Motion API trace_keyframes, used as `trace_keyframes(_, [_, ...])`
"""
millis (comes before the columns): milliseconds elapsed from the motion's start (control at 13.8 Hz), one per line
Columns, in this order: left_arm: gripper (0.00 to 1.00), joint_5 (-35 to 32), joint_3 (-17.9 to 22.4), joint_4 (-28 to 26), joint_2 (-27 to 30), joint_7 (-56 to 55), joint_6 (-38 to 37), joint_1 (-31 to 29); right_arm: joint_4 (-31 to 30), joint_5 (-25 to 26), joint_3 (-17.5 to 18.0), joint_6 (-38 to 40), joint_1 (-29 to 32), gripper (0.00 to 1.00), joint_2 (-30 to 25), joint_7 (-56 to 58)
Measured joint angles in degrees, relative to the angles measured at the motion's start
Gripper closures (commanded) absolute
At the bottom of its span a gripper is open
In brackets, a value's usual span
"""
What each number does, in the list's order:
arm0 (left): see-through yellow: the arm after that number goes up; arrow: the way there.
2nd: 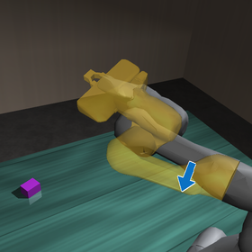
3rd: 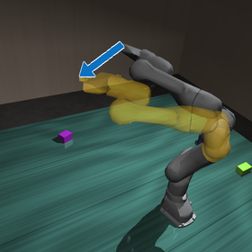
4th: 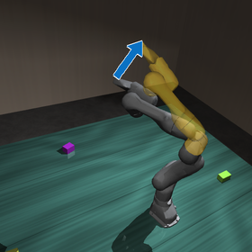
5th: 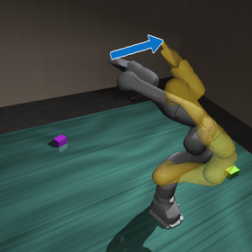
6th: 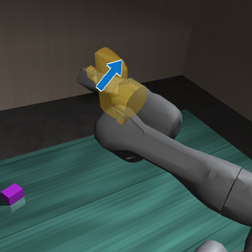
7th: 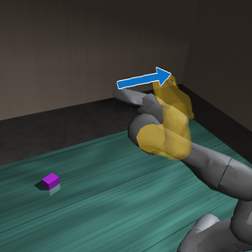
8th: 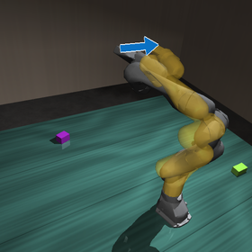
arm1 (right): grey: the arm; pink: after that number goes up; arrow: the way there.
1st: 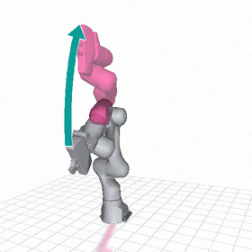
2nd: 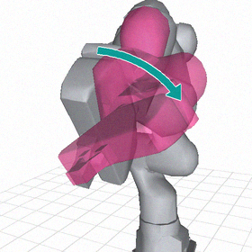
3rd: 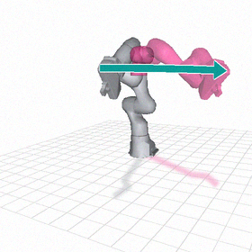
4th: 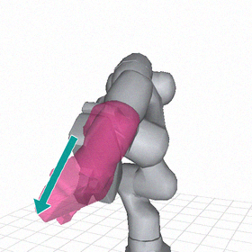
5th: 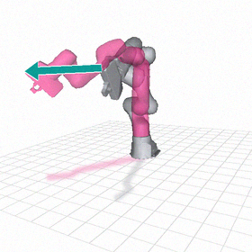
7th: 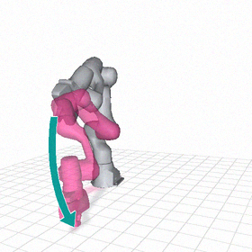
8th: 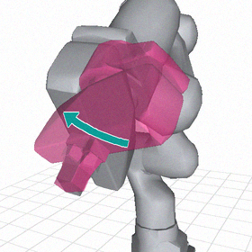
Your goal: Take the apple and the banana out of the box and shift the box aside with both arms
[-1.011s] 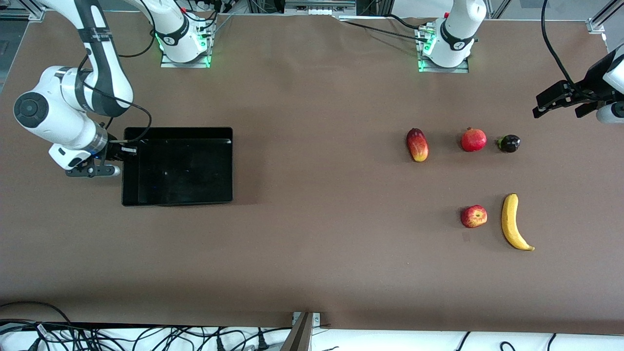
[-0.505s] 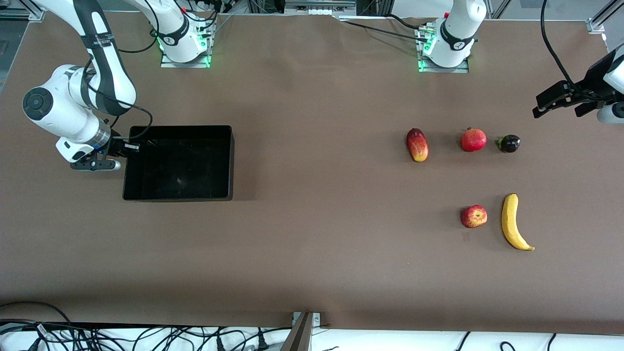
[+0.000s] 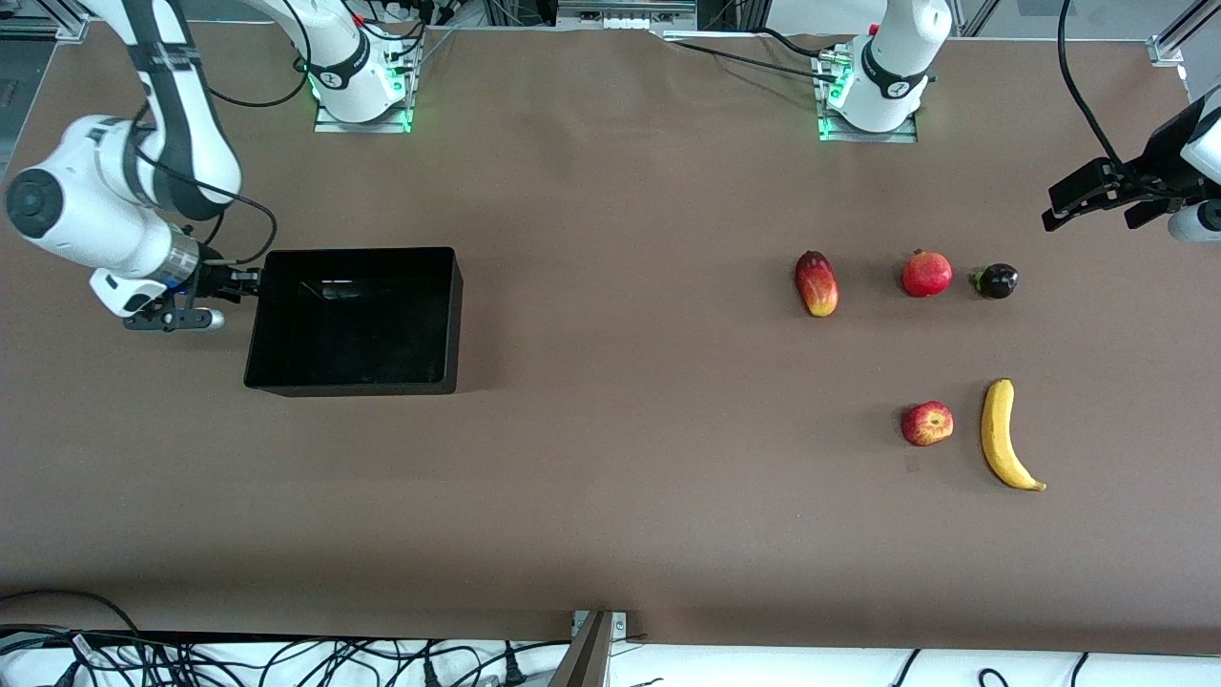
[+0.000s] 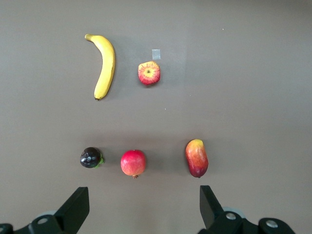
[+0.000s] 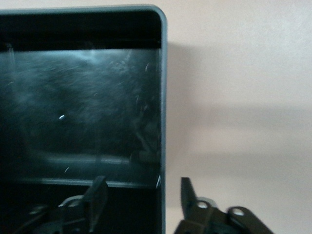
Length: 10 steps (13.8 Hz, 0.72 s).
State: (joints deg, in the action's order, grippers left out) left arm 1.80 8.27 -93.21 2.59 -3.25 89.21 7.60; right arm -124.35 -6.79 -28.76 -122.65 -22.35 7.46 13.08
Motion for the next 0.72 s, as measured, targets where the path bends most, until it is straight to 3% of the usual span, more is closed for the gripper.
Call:
trace_keyframes(144, [0.0,0.0,0.0,0.0,0.0,-0.02,0.0,0.0,9.4,3.75,-0.04,11.34,0.0,0.0,-1.04,0.0])
trace_keyframes(361, [0.0,0.0,-0.01,0.0,0.0,-0.05,-0.01,0.0,21.59,4.34,-0.02,25.87,-0.14,0.0,-1.41,0.3])
trace_keyframes(722, [0.0,0.0,-0.02,0.0,0.01,-0.07,-0.03,0.0,34.46,4.75,-0.12,29.76,-0.12,0.0,-0.49,0.56])
